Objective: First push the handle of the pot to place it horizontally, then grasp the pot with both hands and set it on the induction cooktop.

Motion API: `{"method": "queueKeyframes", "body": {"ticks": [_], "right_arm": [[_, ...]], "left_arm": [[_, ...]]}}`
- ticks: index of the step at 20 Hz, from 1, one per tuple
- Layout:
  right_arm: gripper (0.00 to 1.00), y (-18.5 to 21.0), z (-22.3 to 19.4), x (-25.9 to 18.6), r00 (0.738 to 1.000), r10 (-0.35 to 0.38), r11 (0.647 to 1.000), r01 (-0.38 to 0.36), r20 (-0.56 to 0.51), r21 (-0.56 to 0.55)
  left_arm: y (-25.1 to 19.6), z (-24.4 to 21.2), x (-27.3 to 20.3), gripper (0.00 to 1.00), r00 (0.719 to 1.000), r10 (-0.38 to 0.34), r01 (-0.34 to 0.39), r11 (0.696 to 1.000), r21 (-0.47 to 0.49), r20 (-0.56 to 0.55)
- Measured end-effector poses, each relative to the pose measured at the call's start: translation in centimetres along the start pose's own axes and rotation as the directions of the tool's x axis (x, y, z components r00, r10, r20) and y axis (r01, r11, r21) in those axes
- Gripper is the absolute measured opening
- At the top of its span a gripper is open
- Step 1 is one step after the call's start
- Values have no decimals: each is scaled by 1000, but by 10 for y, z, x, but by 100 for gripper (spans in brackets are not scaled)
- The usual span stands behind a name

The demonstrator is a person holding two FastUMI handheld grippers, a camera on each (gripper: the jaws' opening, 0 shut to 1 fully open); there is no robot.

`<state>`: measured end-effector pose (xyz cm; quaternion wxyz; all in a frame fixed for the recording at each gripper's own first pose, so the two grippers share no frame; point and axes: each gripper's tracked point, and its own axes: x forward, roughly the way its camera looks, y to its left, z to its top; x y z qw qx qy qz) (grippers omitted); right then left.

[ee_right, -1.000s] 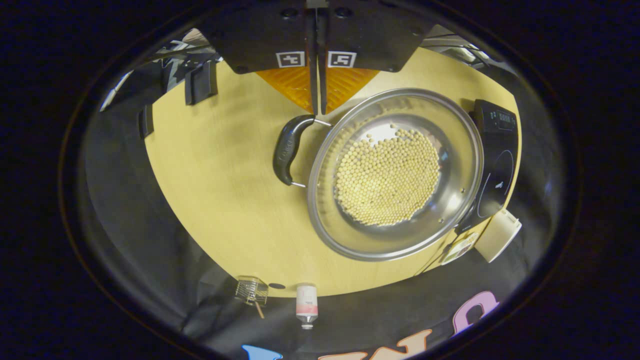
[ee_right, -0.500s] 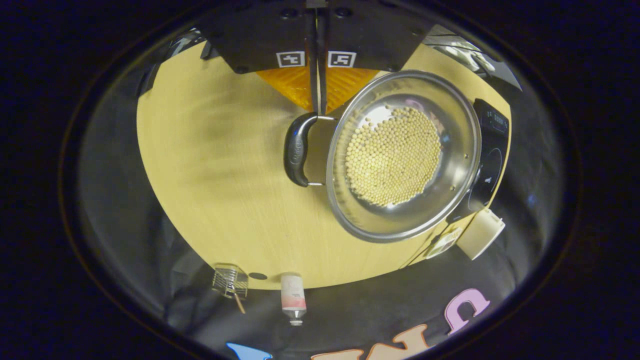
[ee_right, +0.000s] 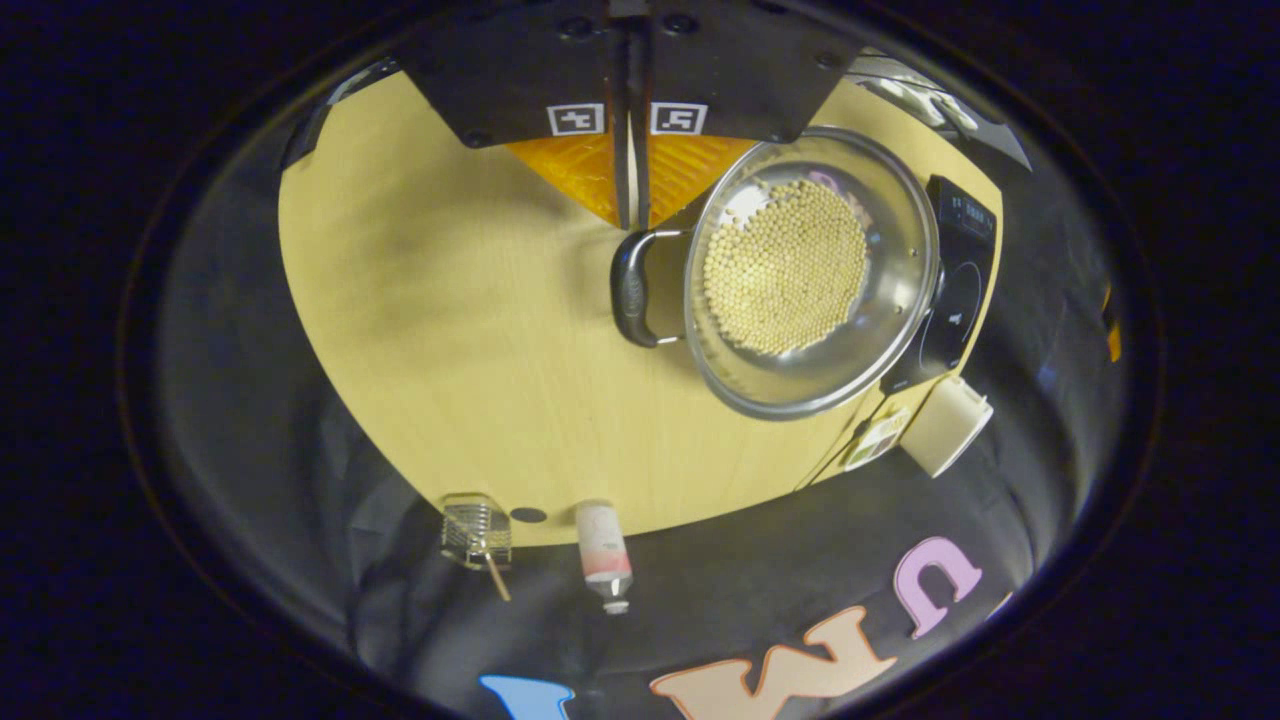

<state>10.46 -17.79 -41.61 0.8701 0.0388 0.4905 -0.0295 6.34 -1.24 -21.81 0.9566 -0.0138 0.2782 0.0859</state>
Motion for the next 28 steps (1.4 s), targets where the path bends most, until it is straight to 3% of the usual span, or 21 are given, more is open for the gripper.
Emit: {"method": "queueKeyframes", "body": {"ticks": [2, 4, 7, 10, 12, 14, 15, 16, 17, 20, 21, 22, 24, 25, 27, 28], "right_arm": [[8, -1, 5, -5, 1000, 1, 998, -2, 14, 61], [21, -8, 11, -3, 999, -28, 997, 26, 20, 68], [43, 0, 16, -4, 1000, -15, 997, 13, 16, 71], [64, 3, 19, 4, 999, -51, 999, 51, 8, 14], [59, 2, 24, 12, 997, -72, 997, 72, -8, 4], [66, 5, 22, 21, 996, -75, 997, 76, -48, 21], [62, 7, 21, 26, 995, -75, 997, 78, -67, 29], [62, 10, 22, 31, 994, -74, 996, 77, -80, 37], [62, 12, 23, 36, 993, -78, 996, 82, -92, 43], [67, 15, 17, 48, 987, -82, 995, 88, -141, 37], [62, 15, 15, 52, 985, -81, 995, 88, -153, 36], [63, 16, 14, 55, 983, -81, 995, 89, -167, 39], [63, 16, 10, 62, 976, -80, 995, 89, -201, 40], [63, 17, 7, 65, 973, -77, 995, 88, -216, 44], [63, 14, 9, 72, 969, -85, 993, 101, -234, 57], [63, 14, 10, 71, 967, -80, 993, 98, -243, 65]], "left_arm": [[-24, -29, 17, 96, 992, -82, 78, 996, -43, -92], [-42, -56, 29, 96, 971, -147, 136, 988, -72, -187], [-50, -92, 46, 93, 931, -197, 184, 980, -73, -306], [-49, -119, 71, 93, 893, -226, 202, 974, -104, -389], [-49, -136, 87, 90, 861, -249, 198, 967, -157, -443], [-55, -147, 100, 86, 827, -295, 202, 950, -237, -478], [-59, -151, 106, 82, 811, -319, 207, 941, -269, -490], [-59, -157, 113, 84, 795, -325, 201, 938, -283, -512], [-57, -163, 119, 74, 783, -331, 199, 936, -292, -526], [-54, -176, 135, 74, 754, -325, 192, 940, -283, -570], [-55, -179, 139, 74, 742, -329, 198, 940, -279, -584], [-58, -185, 141, 81, 724, -337, 206, 938, -278, -602], [-64, -194, 146, 78, 688, -347, 219, 937, -274, -638], [-64, -198, 150, 68, 673, -345, 222, 938, -267, -654], [-69, -201, 161, 67, 660, -358, 238, 934, -268, -661], [-68, -205, 163, 72, 644, -359, 248, 933, -259, -675]]}}
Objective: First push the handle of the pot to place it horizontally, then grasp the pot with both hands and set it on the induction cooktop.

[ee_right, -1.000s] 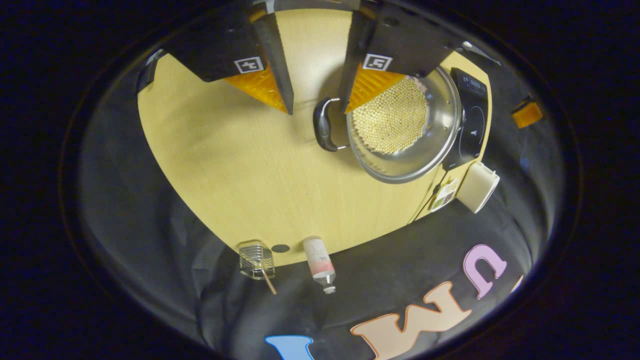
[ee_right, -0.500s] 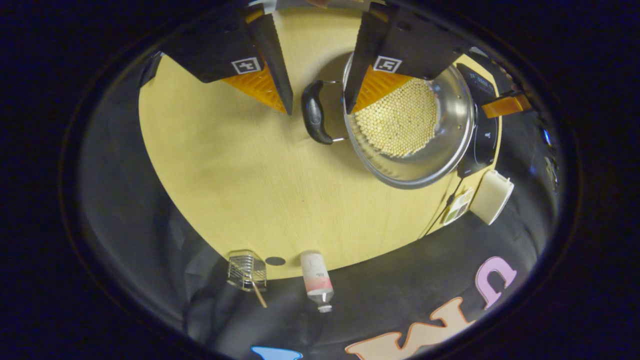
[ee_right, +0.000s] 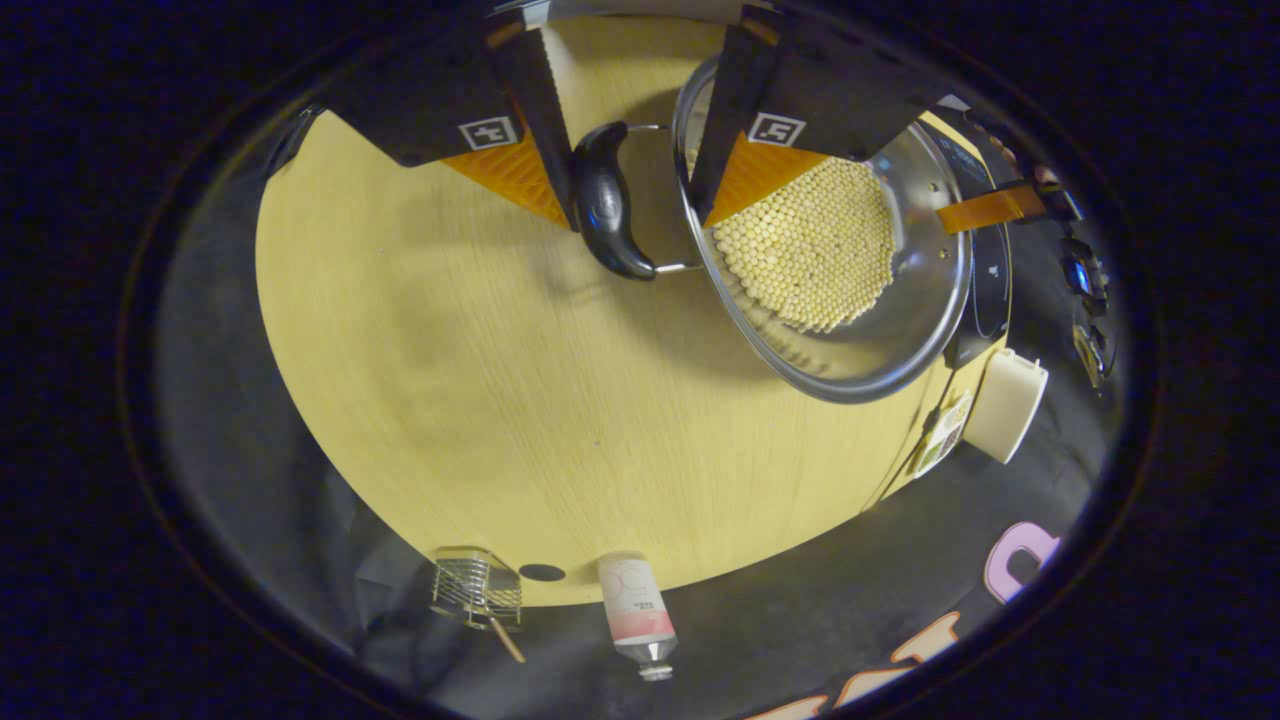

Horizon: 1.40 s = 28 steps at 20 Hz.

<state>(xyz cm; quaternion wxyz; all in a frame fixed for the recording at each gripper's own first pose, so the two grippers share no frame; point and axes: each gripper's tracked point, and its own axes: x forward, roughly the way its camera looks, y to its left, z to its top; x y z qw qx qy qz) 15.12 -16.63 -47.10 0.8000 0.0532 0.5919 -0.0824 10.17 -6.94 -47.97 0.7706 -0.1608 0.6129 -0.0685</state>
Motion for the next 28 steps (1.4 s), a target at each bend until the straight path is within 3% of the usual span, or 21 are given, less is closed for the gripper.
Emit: {"method": "queueKeyframes", "body": {"ticks": [1, 2, 3, 7, 9, 11, 14, 15, 16, 17, 18, 19, 25, 26, 28], "right_arm": [[62, -2, -1, 3, 1000, -1, 1000, 1, -6, 1], [61, -3, -2, 5, 1000, 0, 1000, 0, -17, -1], [61, -4, -6, 7, 999, 3, 1000, -3, -37, -4], [50, -4, -3, 5, 999, 12, 1000, -13, -35, -5], [51, -2, -5, 0, 999, 18, 1000, -18, -38, -15], [37, -1, -6, -6, 999, 31, 999, -32, -33, -23], [37, 3, -2, -21, 999, 53, 998, -53, -11, -15], [44, 4, -2, -28, 998, 59, 998, -59, -1, -16], [36, 7, -2, -34, 998, 65, 998, -65, 8, -18], [36, 11, -2, -40, 997, 72, 997, -72, 18, -22], [43, 15, 0, -46, 996, 81, 996, -80, 30, -31], [43, 21, 1, -52, 995, 94, 995, -92, 42, -42], [43, 82, -7, -66, 982, 177, 981, -170, 68, -96], [36, 93, -10, -67, 981, 180, 980, -173, 70, -98], [36, 116, -17, -68, 982, 175, 981, -167, 73, -103]], "left_arm": [[1, 0, 2, 60, 1000, -8, 8, 1000, 17, -15], [3, -2, 4, 65, 999, -13, 14, 999, 34, -34], [3, -4, 5, 58, 999, -24, 26, 999, 42, -48], [4, -2, 9, 56, 997, -16, 22, 997, 77, -74], [5, -1, 6, 54, 996, 3, 4, 997, 82, -87], [4, -1, 6, 54, 997, 15, -9, 997, 77, -77], [-4, 2, -11, 54, 1000, 19, -17, 995, 101, -23], [-7, 3, -20, 54, 1000, 22, -22, 994, 106, -6], [-7, 1, -28, 56, 1000, 28, -28, 994, 109, 5], [-8, 2, -35, 54, 999, 33, -35, 993, 111, 21], [-6, 4, -42, 56, 999, 38, -42, 994, 105, 36], [-3, 6, -47, 54, 998, 45, -50, 994, 97, 53], [37, 10, -95, 54, 985, 113, -120, 991, 50, 130], [46, 11, -100, 54, 983, 116, -125, 991, 55, 140], [66, 19, -108, 54, 982, 112, -122, 991, 55, 153]]}}
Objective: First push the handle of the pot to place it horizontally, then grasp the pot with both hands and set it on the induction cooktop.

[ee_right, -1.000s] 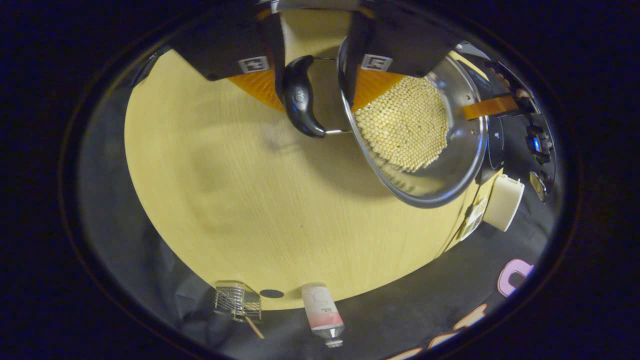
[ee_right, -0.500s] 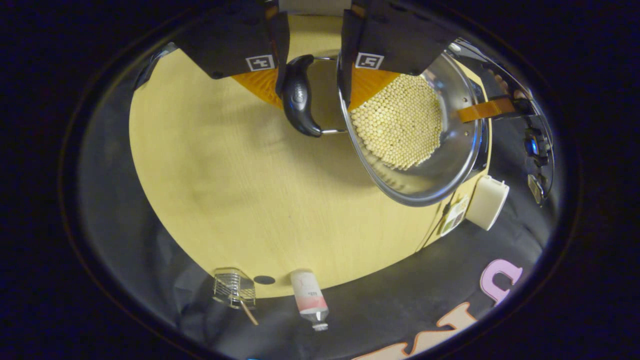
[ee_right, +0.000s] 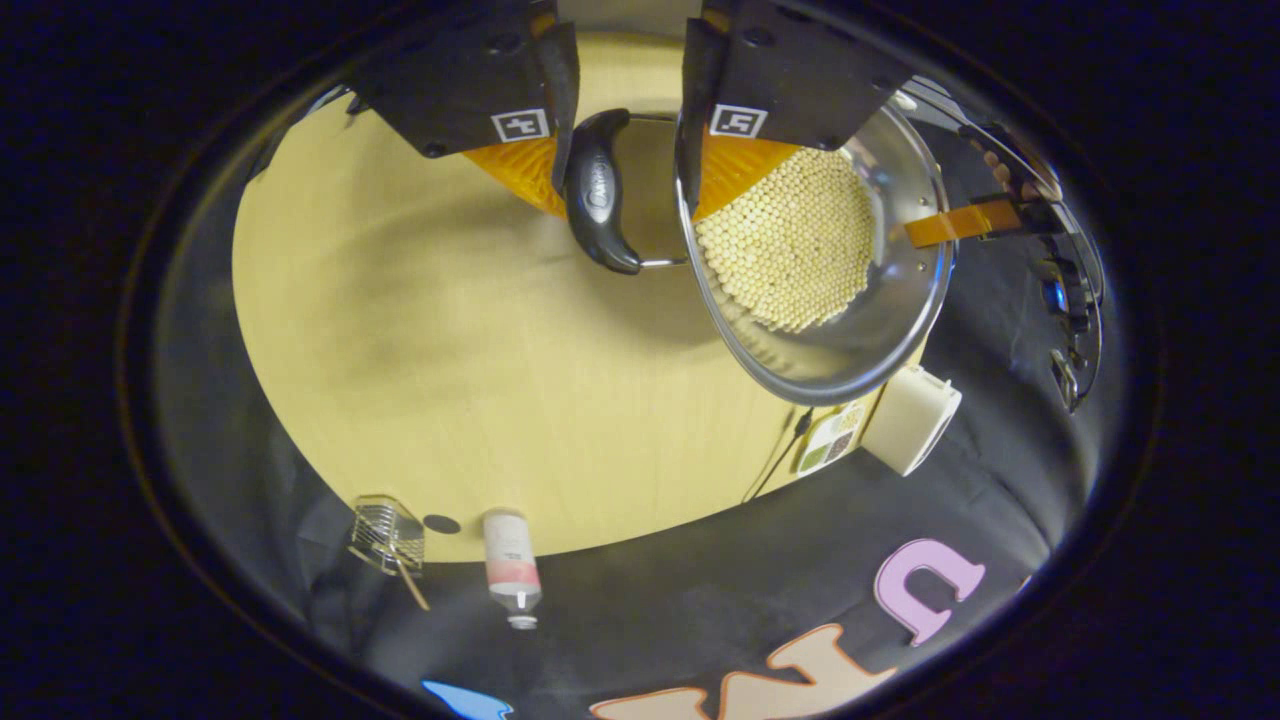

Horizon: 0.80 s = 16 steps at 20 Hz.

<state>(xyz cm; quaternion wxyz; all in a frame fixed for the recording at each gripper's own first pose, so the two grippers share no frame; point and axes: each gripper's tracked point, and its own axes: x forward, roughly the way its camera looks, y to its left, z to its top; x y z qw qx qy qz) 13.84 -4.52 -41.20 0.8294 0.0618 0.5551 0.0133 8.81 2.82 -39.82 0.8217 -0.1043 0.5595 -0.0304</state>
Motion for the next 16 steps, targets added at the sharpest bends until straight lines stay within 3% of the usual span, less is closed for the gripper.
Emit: {"method": "queueKeyframes", "body": {"ticks": [5, 9, 10, 16], "right_arm": [[36, 60, -14, 18, 997, -72, 997, 72, -2, -8], [36, 109, -30, 35, 992, -123, 992, 124, -14, 33], [43, 121, -31, 39, 991, -130, 991, 131, -16, 41], [43, 174, -26, 63, 986, -164, 984, 166, -31, 72]], "left_arm": [[64, 8, 5, 54, 998, -47, 47, 999, -13, -41], [118, 30, 12, 55, 996, -73, 75, 996, 36, -52], [129, 35, 11, 55, 996, -77, 79, 996, 48, -51], [175, 80, 18, 53, 997, -81, 80, 984, 158, 1]]}}
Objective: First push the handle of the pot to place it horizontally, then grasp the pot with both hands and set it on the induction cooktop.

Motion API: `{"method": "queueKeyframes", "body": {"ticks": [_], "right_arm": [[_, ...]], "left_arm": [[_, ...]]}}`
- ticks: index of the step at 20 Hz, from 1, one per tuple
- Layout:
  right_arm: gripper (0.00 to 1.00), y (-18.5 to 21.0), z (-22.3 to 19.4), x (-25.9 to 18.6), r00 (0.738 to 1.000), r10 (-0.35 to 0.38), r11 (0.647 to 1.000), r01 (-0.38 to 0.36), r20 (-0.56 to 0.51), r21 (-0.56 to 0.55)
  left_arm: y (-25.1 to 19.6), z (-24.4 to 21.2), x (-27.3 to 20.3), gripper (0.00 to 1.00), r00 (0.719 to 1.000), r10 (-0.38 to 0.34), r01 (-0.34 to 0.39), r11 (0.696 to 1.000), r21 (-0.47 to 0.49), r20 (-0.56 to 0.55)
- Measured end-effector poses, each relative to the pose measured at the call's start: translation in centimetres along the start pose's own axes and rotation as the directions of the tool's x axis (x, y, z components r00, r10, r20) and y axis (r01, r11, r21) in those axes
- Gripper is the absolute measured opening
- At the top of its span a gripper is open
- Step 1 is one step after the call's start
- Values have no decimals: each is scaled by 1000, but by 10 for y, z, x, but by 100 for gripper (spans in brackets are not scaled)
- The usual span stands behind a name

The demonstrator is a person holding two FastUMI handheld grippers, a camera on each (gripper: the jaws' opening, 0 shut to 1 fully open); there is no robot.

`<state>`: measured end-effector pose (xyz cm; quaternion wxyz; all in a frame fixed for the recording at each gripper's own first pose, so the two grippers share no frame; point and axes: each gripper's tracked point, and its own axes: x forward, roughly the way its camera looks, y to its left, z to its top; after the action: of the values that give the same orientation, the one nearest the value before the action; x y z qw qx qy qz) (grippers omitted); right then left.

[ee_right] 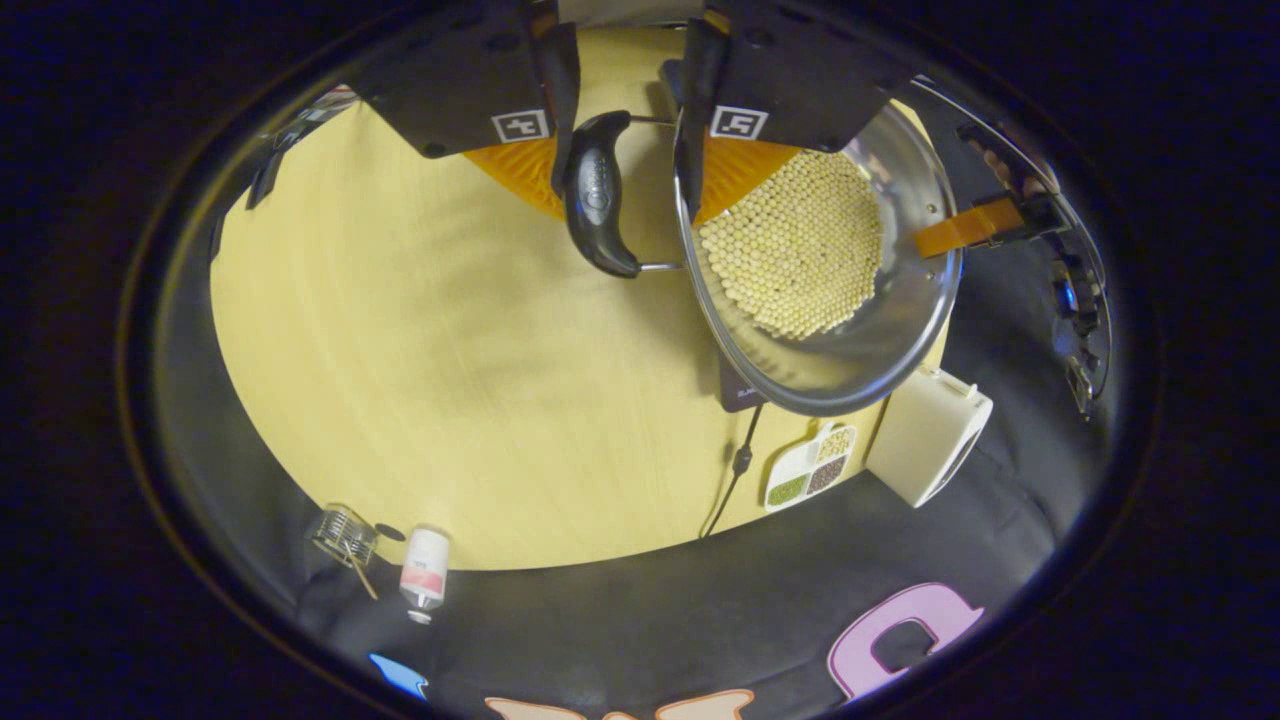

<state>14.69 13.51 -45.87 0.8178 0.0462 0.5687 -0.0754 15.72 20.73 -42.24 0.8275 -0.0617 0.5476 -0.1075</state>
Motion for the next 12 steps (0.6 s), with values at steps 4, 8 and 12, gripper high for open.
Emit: {"method": "queueKeyframes", "body": {"ticks": [4, 8, 12], "right_arm": [[44, 23, 0, 11, 1000, -7, 1000, 7, -11, 23], [43, 41, 1, 17, 1000, 7, 1000, -7, -2, 25], [48, 41, 2, 20, 1000, -9, 1000, 9, 25, 14]], "left_arm": [[22, 19, 1, 53, 999, 13, -15, 997, 73, 38], [37, 24, -1, 55, 996, 34, -38, 998, 48, 81], [42, 14, 8, 60, 997, 64, -64, 998, -5, 32]]}}
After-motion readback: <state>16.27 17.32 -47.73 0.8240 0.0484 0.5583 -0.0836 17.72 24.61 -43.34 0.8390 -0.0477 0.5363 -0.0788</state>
